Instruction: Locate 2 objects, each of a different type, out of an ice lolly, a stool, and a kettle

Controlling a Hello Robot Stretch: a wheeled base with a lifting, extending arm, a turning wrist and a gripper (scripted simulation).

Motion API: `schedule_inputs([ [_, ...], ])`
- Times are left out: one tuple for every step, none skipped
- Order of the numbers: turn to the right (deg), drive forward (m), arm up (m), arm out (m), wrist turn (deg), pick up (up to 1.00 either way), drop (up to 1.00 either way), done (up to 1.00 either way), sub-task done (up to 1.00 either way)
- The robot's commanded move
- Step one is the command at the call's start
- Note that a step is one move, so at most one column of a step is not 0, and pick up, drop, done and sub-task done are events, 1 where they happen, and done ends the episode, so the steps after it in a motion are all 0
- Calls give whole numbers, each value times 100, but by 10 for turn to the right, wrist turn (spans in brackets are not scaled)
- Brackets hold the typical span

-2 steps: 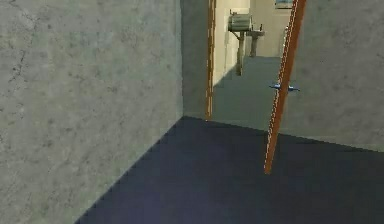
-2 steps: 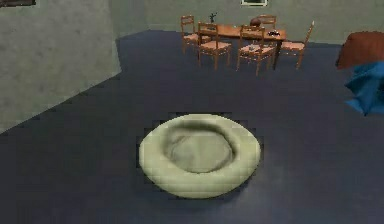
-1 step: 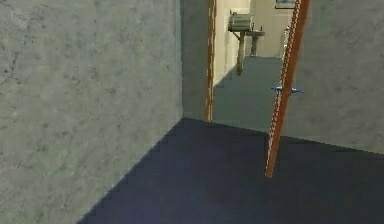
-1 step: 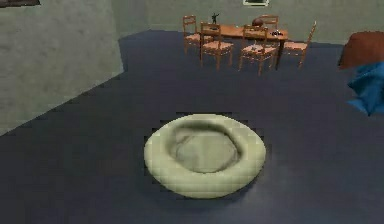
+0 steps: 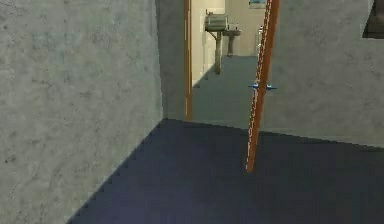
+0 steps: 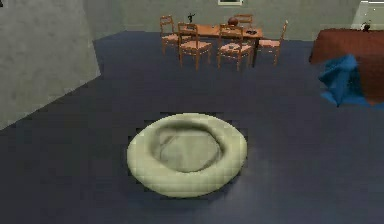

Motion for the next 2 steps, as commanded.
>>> schedule_inputs([
  [0,100,0,0,0,0,0,0,0],
  [0,65,0,0,0,0,0,0,0],
])
